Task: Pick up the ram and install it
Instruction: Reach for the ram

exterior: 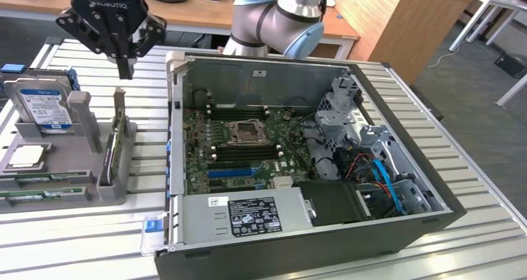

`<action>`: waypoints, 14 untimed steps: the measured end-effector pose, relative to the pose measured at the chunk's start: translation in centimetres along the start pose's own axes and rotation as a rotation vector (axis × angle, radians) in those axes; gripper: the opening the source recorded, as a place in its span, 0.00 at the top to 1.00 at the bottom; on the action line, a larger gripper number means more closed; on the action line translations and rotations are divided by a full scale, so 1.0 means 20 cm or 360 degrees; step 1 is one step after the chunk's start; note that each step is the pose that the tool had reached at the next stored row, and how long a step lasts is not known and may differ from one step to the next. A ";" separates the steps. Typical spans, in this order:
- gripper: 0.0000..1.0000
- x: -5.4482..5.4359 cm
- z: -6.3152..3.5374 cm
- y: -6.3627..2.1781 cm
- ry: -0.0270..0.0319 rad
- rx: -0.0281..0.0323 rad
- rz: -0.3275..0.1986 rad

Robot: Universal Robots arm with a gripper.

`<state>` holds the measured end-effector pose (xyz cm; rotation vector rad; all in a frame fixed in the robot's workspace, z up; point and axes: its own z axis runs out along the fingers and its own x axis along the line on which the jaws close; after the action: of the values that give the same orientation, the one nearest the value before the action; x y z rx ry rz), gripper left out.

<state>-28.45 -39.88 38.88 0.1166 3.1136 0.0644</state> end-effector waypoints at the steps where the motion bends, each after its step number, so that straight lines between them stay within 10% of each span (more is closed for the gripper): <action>1: 0.89 0.01 0.000 -0.001 0.00000 0.00000 0.0000; 14: 0.89 0.16 0.003 -0.012 -0.00001 0.00001 0.0002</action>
<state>-31.65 -39.88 38.74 0.1183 3.1136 0.0644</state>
